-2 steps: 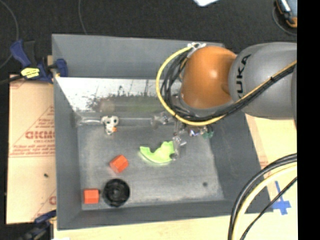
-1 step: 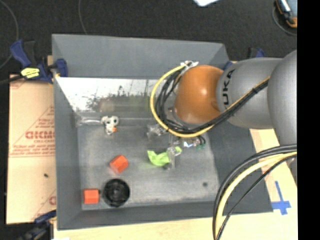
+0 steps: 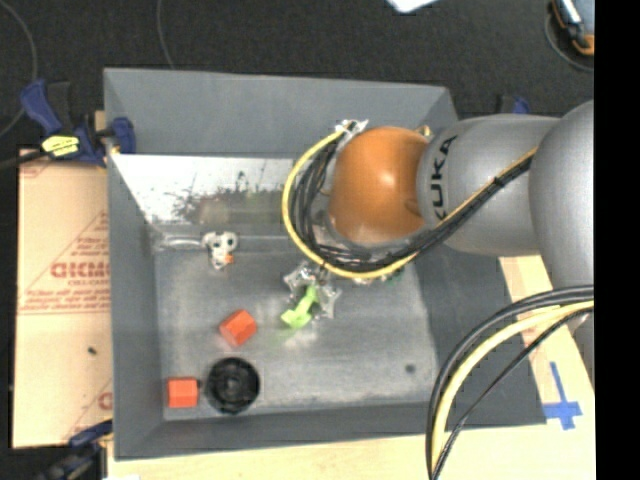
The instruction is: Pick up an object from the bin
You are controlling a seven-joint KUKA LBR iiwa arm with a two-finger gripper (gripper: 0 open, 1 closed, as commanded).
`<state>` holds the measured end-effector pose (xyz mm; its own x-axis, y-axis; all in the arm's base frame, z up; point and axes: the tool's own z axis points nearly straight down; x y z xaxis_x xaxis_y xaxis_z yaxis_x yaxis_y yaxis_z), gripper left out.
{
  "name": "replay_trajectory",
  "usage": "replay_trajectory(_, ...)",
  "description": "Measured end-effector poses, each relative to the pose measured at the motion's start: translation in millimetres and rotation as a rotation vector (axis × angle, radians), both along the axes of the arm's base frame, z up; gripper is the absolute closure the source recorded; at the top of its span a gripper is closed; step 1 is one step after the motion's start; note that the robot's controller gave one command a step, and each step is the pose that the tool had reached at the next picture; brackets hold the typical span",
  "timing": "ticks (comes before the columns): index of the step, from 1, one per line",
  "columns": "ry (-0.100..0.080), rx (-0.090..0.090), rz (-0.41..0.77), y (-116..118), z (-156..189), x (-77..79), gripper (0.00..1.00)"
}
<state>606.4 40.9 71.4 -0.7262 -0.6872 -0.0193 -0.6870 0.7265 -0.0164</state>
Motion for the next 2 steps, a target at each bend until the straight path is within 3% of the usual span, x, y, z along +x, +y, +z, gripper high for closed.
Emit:
replay_trajectory(1, 0.0, 0.0, -0.001, 0.0, 0.0, 0.0, 1.0)
replay_trajectory(2, -0.009, 0.001, 0.034, 6.9, 36.2, -1.4, 1.0)
